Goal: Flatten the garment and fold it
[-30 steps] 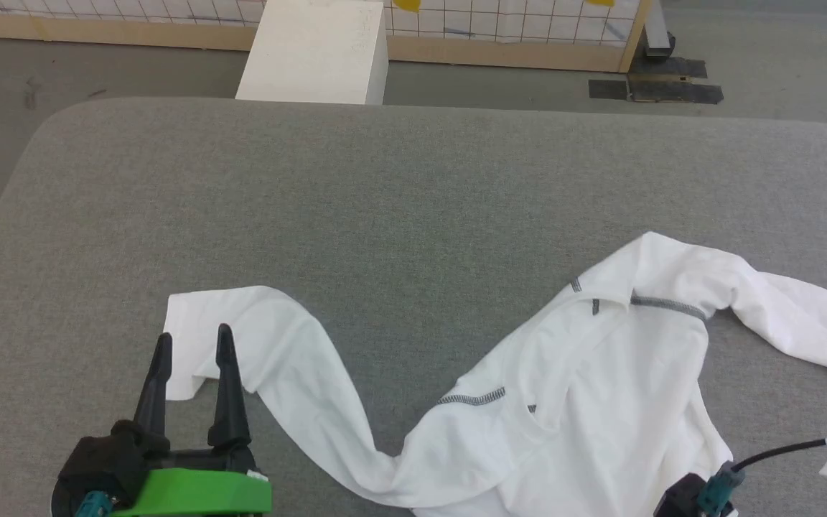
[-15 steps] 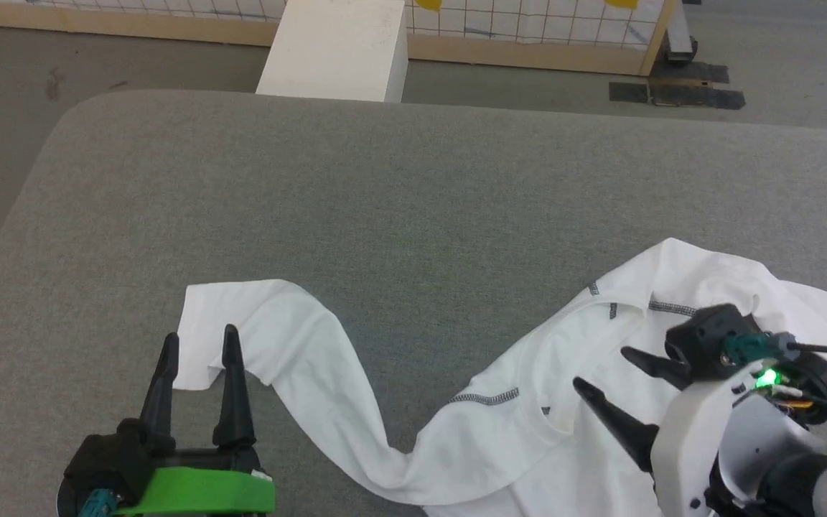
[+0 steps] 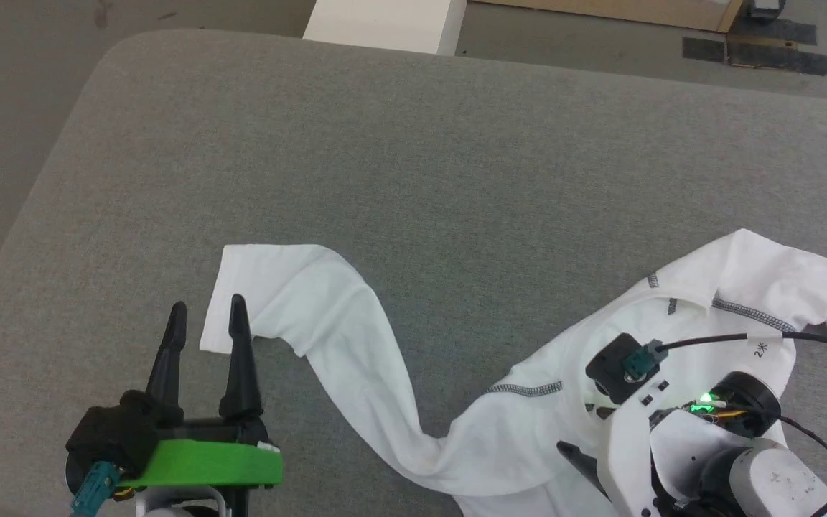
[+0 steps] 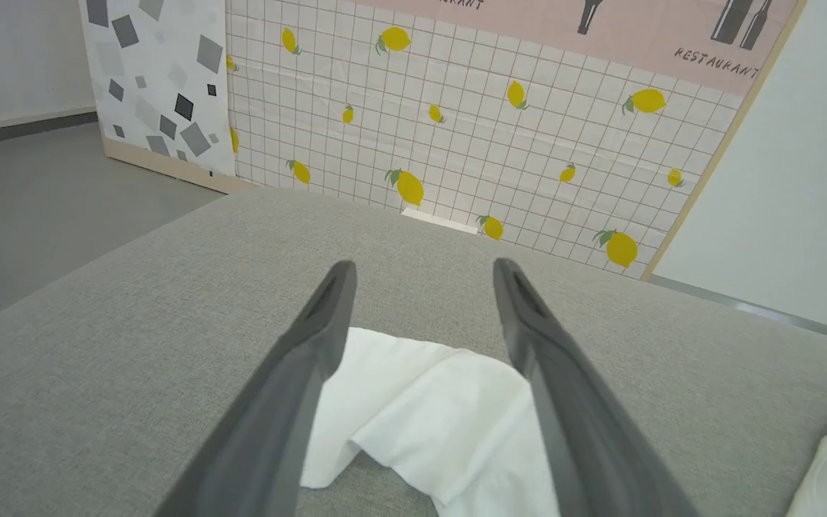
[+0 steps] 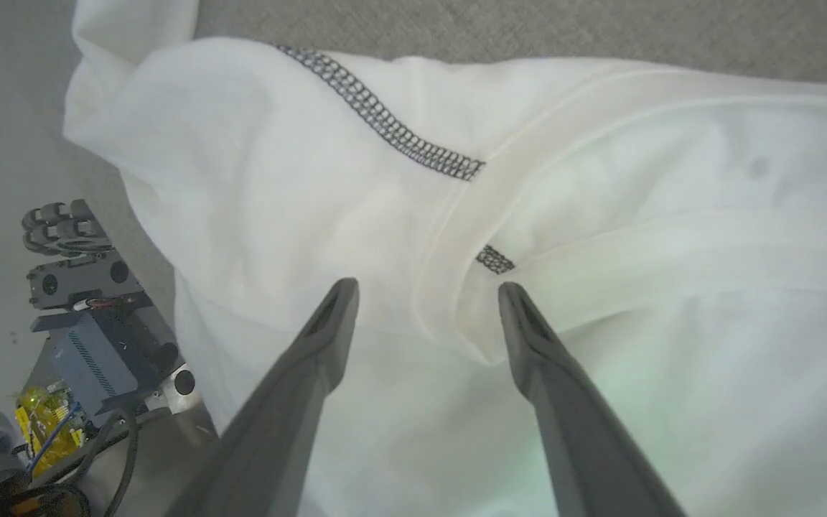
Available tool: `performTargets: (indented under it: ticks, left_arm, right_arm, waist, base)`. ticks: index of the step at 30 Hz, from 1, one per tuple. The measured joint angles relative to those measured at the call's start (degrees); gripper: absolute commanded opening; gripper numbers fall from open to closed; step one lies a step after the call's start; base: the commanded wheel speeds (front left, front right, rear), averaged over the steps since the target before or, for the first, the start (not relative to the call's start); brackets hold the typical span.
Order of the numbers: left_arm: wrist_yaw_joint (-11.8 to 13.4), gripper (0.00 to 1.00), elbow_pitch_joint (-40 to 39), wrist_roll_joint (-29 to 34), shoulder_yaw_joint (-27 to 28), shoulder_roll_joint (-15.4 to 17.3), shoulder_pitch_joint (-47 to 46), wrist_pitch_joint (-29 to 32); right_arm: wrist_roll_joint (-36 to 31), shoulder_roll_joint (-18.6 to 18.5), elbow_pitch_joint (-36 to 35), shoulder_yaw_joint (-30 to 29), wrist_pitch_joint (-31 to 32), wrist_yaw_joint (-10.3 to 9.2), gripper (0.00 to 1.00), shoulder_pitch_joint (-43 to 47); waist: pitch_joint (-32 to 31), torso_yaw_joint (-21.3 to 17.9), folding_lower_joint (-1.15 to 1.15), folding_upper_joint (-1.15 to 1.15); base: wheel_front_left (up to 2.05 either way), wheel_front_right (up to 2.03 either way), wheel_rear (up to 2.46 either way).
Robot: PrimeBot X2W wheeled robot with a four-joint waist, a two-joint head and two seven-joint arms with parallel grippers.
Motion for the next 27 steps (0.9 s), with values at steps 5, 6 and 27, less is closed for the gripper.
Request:
performTargets:
  ticks: [5, 6, 27]
  left_arm:
    - [0.2, 1.0, 0.2, -0.5, -0.2, 0.0, -0.5, 0.0]
    - [0.4, 1.0, 0.2, -0.5, -0.2, 0.0, -0.5, 0.0]
    - [1.0, 1.0, 1.3, -3.1, -3.8, 0.0, -3.6, 0.0]
  right_arm:
    - [0.1, 0.2, 2.6, 0.1, -1.2, -0.01, 0.0, -0.4]
    - [0.2, 0.5, 3.0, -0.1, -1.7, 0.0, 0.0, -0.7]
    - [-8.2, 3.7, 15.0, -5.0, -13.4, 0.0, 0.0, -38.1]
  waist:
    - [1.4, 1.6, 0.0, 0.0]
    - [1.6, 1.8, 0.0, 0.0]
    - [4.1, 3.9, 0.0, 0.0]
  base:
    - [0.0, 0.0, 0.0]
    - [0.0, 0.0, 0.0]
    - [0.0, 0.0, 0.0]
